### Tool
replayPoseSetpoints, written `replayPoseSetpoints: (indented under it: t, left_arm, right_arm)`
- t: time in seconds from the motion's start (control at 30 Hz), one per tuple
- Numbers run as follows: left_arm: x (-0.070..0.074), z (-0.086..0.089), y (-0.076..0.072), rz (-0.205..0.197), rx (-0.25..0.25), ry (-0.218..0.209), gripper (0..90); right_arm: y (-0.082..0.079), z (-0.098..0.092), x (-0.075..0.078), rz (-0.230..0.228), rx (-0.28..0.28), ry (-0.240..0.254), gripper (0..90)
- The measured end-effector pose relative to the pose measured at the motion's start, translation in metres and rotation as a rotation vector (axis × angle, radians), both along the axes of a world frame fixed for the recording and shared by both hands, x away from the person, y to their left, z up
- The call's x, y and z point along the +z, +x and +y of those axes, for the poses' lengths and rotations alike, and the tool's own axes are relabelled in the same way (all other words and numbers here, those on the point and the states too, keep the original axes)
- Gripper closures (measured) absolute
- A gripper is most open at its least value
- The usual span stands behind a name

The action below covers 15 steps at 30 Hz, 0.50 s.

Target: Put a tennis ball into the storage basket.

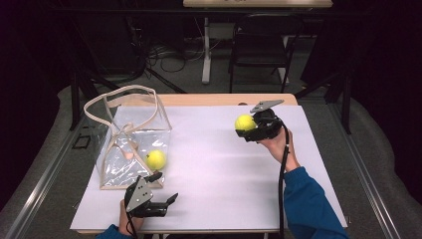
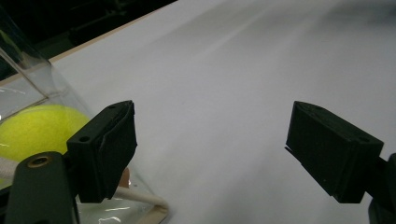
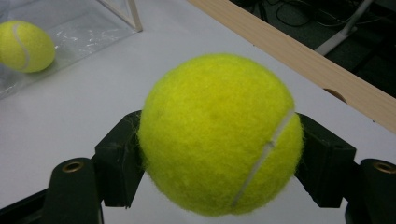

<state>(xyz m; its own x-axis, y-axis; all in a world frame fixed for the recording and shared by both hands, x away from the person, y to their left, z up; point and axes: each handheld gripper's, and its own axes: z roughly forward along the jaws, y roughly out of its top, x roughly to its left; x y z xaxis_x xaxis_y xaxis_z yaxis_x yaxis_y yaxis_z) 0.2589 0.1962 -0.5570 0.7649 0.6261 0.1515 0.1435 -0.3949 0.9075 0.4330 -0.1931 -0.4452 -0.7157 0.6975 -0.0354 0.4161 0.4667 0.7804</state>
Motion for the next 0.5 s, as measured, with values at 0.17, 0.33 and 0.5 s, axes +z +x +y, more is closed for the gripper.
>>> replayPoseSetpoints:
  t: [0.17, 0.33, 0.5]
  left_arm:
    - [0.000, 0.000, 0.000, 0.000, 0.002, -0.002, 15.9]
    - [0.000, 0.000, 0.000, -0.001, 0.001, -0.002, 15.9]
    - [0.000, 0.000, 0.000, -0.001, 0.002, -0.002, 15.9]
  right_arm:
    - [0.001, 0.006, 0.002, 0.001, 0.012, -0.002, 26.1]
    - [0.003, 0.009, 0.001, 0.003, 0.019, 0.006, 26.2]
    - [0.005, 0.013, 0.001, 0.008, 0.027, 0.008, 26.2]
